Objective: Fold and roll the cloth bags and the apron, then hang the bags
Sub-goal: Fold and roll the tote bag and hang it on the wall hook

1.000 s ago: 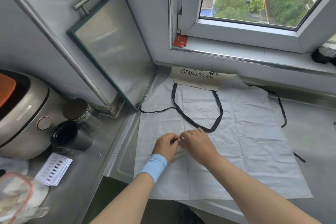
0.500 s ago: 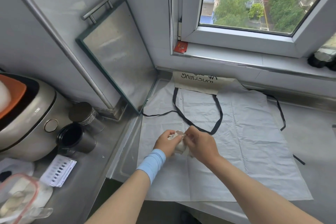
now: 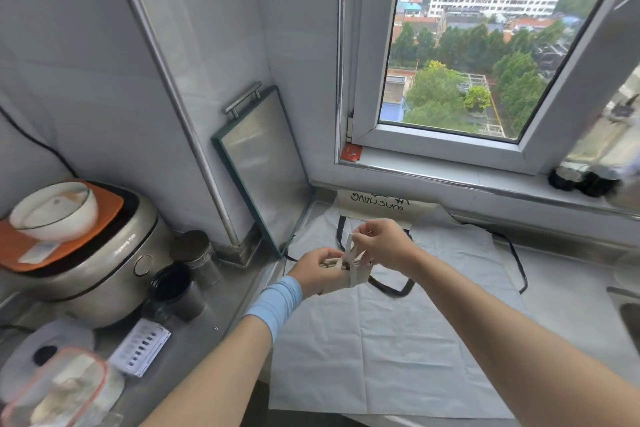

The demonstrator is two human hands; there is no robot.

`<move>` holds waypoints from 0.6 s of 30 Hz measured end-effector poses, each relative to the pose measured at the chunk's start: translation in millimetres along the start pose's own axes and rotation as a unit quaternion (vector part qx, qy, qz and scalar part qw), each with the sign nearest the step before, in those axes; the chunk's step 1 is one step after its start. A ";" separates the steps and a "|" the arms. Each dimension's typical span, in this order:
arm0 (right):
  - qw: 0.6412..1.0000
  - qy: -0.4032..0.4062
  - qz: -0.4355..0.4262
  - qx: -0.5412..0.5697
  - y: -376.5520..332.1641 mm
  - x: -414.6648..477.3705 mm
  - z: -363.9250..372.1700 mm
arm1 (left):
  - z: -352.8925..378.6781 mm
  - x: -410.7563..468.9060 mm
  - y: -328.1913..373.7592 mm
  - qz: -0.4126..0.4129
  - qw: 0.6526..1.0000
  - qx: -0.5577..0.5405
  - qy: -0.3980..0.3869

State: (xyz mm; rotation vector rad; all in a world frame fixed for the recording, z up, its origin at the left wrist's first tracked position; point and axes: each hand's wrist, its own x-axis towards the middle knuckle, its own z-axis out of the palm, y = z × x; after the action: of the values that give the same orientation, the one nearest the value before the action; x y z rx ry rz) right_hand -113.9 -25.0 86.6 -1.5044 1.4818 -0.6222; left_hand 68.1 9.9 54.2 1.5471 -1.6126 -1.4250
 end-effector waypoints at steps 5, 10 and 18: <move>0.995 0.024 -0.069 -0.065 -50.6 -15.3 -9.3 | -15.4 -17.9 30.8 0.032 0.994 0.023 0.101; 0.984 0.063 -0.118 -0.114 -88.3 -28.0 -15.6 | -35.6 -38.0 60.7 0.054 0.993 -0.019 0.103; 0.989 0.057 -0.125 0.057 -129.1 -42.4 -13.0 | -57.2 -45.1 119.1 0.058 0.963 -0.100 0.242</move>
State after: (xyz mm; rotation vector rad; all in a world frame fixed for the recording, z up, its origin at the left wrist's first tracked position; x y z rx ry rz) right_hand -66.6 -4.5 212.9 -1.6010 1.3266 -0.9406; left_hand 79.8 10.0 193.3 1.5058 -1.2055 -1.0091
